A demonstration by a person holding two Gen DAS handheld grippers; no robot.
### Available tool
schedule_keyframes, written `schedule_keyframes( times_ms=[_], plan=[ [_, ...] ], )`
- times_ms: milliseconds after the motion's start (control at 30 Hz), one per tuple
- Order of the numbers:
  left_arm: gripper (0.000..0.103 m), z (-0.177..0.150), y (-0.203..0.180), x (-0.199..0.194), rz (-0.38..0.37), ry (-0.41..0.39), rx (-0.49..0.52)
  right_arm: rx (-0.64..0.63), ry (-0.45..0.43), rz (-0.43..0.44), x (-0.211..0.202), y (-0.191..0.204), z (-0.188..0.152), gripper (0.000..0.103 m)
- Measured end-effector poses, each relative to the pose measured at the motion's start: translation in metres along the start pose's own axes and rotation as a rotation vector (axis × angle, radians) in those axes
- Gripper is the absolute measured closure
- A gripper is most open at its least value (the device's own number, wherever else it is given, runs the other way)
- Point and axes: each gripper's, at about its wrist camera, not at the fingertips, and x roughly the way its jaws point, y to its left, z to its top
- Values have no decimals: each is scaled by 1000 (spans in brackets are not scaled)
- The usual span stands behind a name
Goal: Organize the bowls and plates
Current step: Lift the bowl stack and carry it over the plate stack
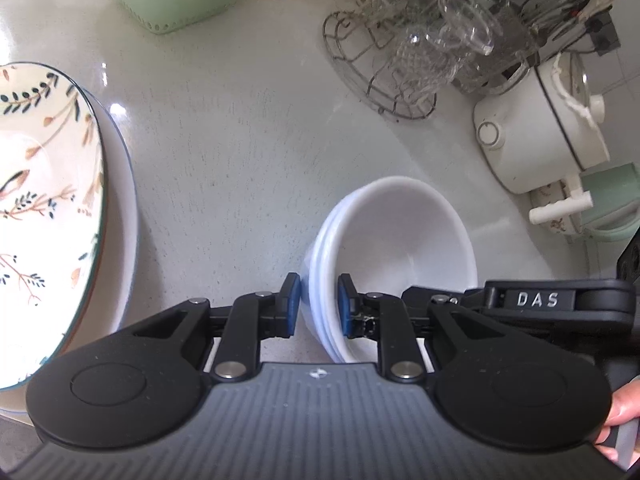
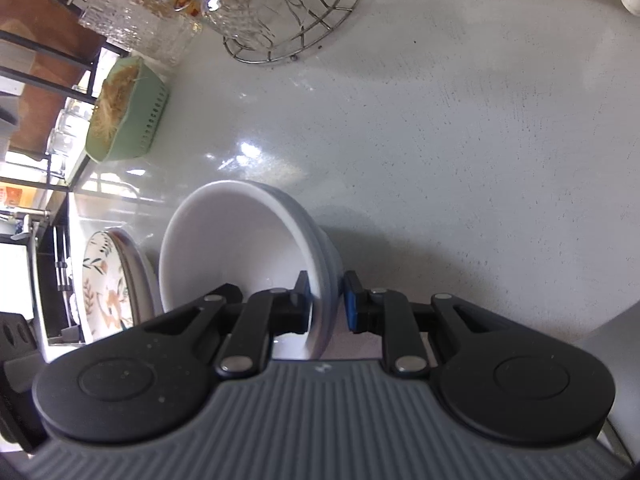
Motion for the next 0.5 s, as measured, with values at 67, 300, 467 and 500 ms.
schedule_keyframes(
  times_ms=[67,300,467,500],
  plan=[
    [80,3,1,-7,-14,-10,-6,0,-3,1,-3,4,-2,83],
    [80,12,5,-35,-41,-59,-1,-83,-56,-5,-21,29,-8,83],
    [79,14,10,-56,-45,-100,-12,-120,-86,-13,-27,48,-12,83],
    [79,14,14,-62,-57,-106,-35,-131,-93,-18,-29,54,-13,83]
  ],
)
